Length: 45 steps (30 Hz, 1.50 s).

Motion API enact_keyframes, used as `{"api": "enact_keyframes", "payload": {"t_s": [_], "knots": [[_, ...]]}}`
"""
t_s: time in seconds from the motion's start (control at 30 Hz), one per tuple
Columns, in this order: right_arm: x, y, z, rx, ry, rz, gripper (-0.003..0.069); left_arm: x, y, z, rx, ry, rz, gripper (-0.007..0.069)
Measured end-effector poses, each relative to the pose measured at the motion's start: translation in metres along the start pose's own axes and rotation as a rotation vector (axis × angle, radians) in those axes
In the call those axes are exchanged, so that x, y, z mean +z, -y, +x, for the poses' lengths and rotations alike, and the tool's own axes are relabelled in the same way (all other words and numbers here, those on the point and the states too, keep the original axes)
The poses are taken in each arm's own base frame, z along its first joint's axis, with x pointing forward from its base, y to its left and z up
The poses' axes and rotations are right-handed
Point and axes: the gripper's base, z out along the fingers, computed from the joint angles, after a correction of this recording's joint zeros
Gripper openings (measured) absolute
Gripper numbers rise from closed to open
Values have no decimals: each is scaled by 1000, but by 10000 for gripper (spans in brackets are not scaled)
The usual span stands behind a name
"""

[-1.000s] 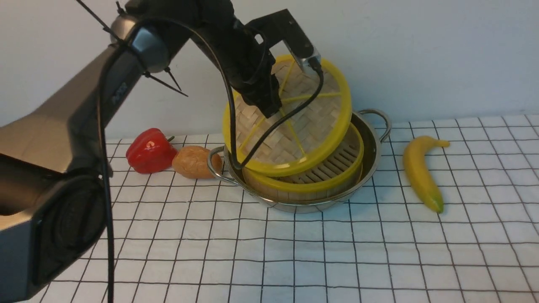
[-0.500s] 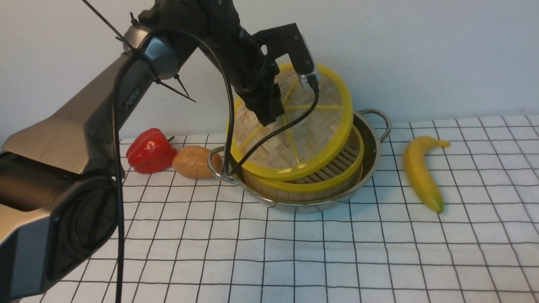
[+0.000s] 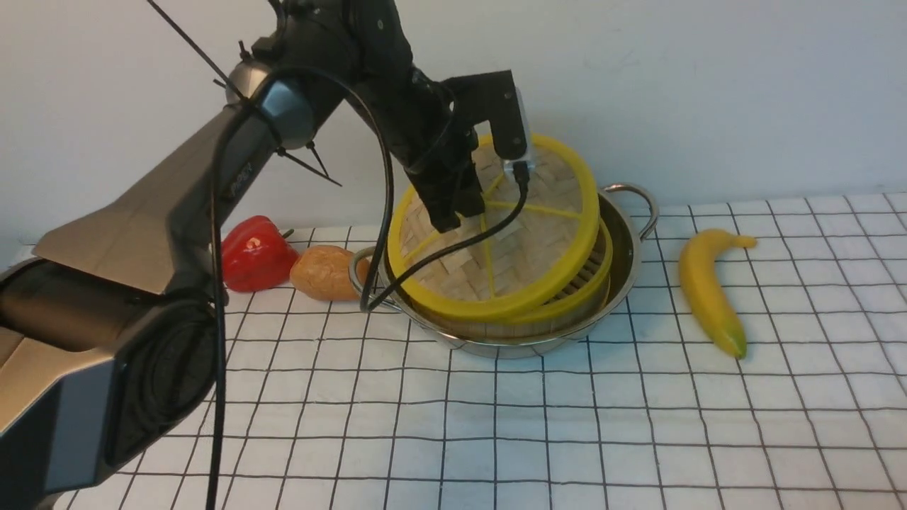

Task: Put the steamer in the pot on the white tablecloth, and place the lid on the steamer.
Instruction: 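Place the yellow bamboo steamer lid onto the steamer in the pot with the left gripper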

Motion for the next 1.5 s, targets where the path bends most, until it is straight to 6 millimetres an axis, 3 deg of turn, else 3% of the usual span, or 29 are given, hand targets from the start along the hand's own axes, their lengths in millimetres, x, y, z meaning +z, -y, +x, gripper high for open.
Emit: {"api": "enact_keyframes", "payload": {"t_s": [0.43, 0.77, 0.93, 1.2, 1.5], "knots": [[0, 0, 0, 0, 0, 0, 240, 8, 4, -6, 80, 48, 33, 115], [0, 0, 0, 0, 0, 0, 240, 12, 12, -19, 165, -27, 15, 115], [0, 0, 0, 0, 0, 0, 240, 6, 9, -21, 114, -25, -9, 115], [0, 0, 0, 0, 0, 0, 240, -21, -2, -33, 69, 56, -93, 115], [0, 0, 0, 0, 0, 0, 240, -27, -6, -27, -14, 46, -110, 115]]}}
